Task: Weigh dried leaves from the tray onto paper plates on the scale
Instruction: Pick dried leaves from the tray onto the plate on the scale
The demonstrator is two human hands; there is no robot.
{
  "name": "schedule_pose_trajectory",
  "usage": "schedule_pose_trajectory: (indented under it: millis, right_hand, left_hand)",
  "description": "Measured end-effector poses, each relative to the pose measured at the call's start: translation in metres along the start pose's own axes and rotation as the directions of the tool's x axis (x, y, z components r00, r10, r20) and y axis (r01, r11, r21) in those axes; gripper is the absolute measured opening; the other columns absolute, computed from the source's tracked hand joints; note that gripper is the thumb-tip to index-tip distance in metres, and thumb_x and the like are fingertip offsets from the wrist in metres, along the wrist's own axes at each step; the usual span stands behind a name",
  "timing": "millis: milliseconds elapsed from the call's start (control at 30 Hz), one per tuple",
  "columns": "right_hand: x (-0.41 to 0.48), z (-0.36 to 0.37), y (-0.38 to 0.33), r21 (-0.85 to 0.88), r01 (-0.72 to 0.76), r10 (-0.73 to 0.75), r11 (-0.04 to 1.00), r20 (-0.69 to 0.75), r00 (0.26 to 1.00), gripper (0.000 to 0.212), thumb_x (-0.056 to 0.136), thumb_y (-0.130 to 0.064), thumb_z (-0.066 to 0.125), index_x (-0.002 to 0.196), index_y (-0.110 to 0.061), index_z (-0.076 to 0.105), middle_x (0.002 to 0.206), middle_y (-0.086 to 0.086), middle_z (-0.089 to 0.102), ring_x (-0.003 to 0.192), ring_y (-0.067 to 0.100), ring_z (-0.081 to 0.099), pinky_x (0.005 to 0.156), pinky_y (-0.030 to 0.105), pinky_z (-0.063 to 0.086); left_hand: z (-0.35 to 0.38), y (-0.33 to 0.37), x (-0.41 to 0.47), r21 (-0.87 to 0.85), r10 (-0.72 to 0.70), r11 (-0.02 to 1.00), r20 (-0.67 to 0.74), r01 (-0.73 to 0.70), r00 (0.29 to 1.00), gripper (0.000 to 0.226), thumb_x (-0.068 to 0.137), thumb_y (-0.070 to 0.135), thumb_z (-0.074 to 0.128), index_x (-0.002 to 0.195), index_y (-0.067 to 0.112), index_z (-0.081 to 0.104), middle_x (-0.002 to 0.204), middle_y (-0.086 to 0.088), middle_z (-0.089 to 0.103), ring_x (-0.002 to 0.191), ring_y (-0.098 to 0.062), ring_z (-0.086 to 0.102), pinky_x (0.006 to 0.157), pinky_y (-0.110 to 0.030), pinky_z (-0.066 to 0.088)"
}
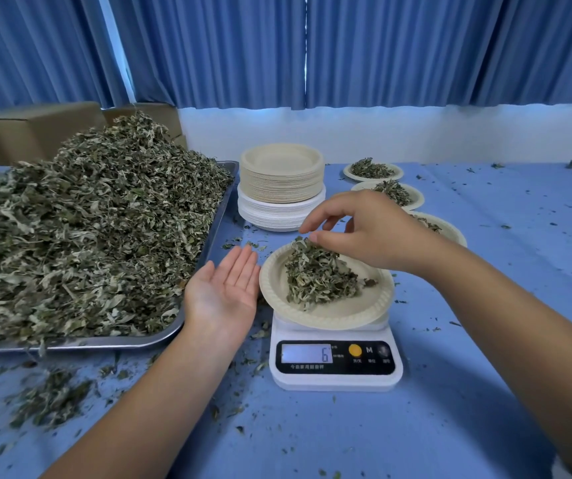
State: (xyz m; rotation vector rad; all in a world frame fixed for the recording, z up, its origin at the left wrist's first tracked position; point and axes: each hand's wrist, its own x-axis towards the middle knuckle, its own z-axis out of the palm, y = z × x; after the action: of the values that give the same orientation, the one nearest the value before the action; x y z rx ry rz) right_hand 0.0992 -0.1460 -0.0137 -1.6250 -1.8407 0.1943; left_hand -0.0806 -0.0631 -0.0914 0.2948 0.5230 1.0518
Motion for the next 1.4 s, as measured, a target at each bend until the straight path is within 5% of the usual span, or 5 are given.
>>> schedule_pose_trajectory:
  millis: [600, 900, 1100, 1233, 1400]
  right_hand:
    - [0.0028, 0.0024, 0.0042, -0.021, -0.028, 0.028, 0.999, -0.008, 1.0, 0.014, 0.087, -0.024, 0.068, 0.099, -0.03, 0.072, 0.092, -0.021, 0.067, 0.086, -0.007, 0.059, 0.064, 0.004, 0.038]
    - [-0.0014, 0.0016, -0.0007, -0.01, 0.022, -0.022, 1.0, 0.025, 0.999, 0.023, 0.093, -0.013, 0.059, 0.108, -0.025, 0.071, 0.087, -0.027, 0.061, 0.058, -0.023, 0.05, 0.06, -0.002, 0.035]
    - [-0.0012, -0.0018, -0.0008, -0.026, -0.051, 0.055, 0.998, 0.178, 0.983, 0.038, 0.087, -0.002, 0.049, 0.091, -0.03, 0.074, 0.086, -0.014, 0.072, 0.07, -0.008, 0.061, 0.061, 0.006, 0.044]
    - [-0.0012, -0.0014, 0.0008, -0.06, -0.071, 0.085, 0.996, 0.272, 0.958, 0.044, 0.086, -0.001, 0.044, 0.083, -0.033, 0.073, 0.082, -0.008, 0.072, 0.058, 0.01, 0.055, 0.058, 0.02, 0.048]
    - [-0.002, 0.0013, -0.0018, -0.021, -0.054, 0.057, 0.998, 0.266, 0.962, 0.045, 0.086, 0.003, 0.044, 0.087, -0.029, 0.075, 0.069, -0.026, 0.065, 0.046, -0.004, 0.05, 0.047, 0.007, 0.036]
  left_hand:
    - [0.0011, -0.0002, -0.0016, 0.01, 0.003, 1.0, -0.006, -0.003, 1.0, 0.045, 0.104, 0.028, 0.027, 0.113, -0.004, 0.057, 0.116, -0.019, 0.064, 0.117, -0.028, 0.057, 0.096, -0.036, 0.046]
    - [0.0008, -0.0002, -0.0013, 0.016, 0.001, 1.0, 0.005, -0.001, 1.0, 0.045, 0.104, 0.028, 0.028, 0.116, -0.005, 0.056, 0.113, -0.019, 0.065, 0.115, -0.029, 0.058, 0.094, -0.036, 0.047]
    - [0.001, -0.0002, -0.0023, 0.009, -0.007, 1.0, 0.018, 0.007, 1.0, 0.045, 0.103, 0.028, 0.028, 0.108, -0.005, 0.058, 0.112, -0.019, 0.065, 0.115, -0.029, 0.058, 0.093, -0.036, 0.048]
    - [0.0013, -0.0003, -0.0022, 0.009, -0.008, 1.0, 0.015, 0.008, 1.0, 0.045, 0.103, 0.028, 0.028, 0.108, -0.005, 0.058, 0.115, -0.019, 0.065, 0.115, -0.028, 0.058, 0.096, -0.036, 0.047]
    - [0.002, -0.0003, -0.0025, 0.01, -0.012, 1.0, 0.014, 0.012, 1.0, 0.045, 0.103, 0.028, 0.028, 0.108, -0.005, 0.058, 0.109, -0.019, 0.066, 0.116, -0.028, 0.058, 0.097, -0.036, 0.047]
